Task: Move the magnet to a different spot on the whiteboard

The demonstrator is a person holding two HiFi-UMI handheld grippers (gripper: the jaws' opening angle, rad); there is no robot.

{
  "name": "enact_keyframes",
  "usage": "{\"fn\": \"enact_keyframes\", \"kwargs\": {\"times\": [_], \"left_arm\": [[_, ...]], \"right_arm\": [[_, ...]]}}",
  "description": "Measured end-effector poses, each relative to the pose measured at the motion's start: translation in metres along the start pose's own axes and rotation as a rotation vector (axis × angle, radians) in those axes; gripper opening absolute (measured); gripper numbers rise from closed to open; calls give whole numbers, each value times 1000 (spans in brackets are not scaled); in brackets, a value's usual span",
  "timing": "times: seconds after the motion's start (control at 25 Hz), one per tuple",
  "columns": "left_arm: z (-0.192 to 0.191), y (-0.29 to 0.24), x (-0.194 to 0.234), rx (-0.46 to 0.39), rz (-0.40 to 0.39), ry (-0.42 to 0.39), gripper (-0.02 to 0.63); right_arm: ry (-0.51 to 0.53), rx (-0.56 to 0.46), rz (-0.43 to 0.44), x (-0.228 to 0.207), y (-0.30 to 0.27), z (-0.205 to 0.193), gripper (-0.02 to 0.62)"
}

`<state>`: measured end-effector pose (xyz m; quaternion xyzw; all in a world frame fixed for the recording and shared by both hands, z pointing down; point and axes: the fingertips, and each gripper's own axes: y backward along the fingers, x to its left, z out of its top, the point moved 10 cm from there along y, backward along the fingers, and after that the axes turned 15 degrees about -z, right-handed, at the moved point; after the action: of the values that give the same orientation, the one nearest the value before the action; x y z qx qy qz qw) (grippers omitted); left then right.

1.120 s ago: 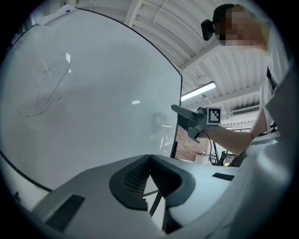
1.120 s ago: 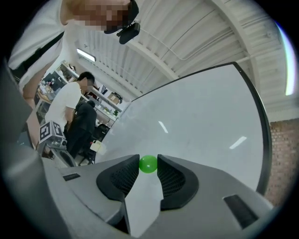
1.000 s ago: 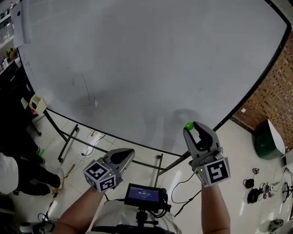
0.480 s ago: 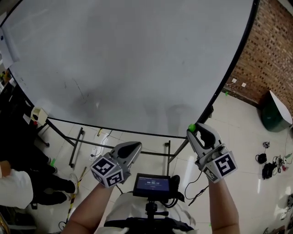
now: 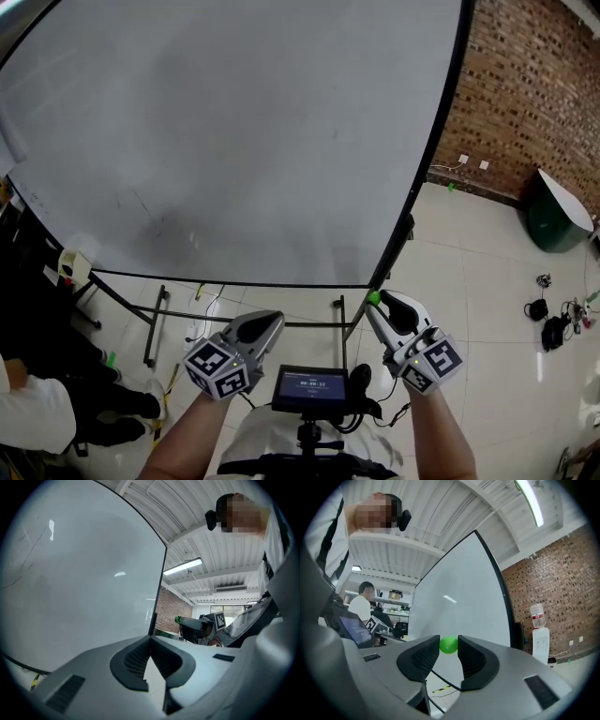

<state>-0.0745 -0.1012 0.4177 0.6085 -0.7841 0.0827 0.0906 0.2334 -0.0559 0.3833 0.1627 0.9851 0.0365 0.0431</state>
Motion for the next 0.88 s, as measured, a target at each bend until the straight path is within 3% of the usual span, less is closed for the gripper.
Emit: {"fn": "enact_keyframes", "kwargs": {"times": [0.2, 0.52, 0.88], "left_arm": [[-4, -7, -5, 17, -14, -3, 26], [-17, -3, -1, 30, 36, 39, 28], [-20, -5, 8, 27, 30, 35, 28]], "right_arm": [[-79, 17, -10, -6, 14, -16, 154], [-86, 44, 0, -2, 17, -22, 153], [-92, 54, -5, 2, 11, -31, 155]]}}
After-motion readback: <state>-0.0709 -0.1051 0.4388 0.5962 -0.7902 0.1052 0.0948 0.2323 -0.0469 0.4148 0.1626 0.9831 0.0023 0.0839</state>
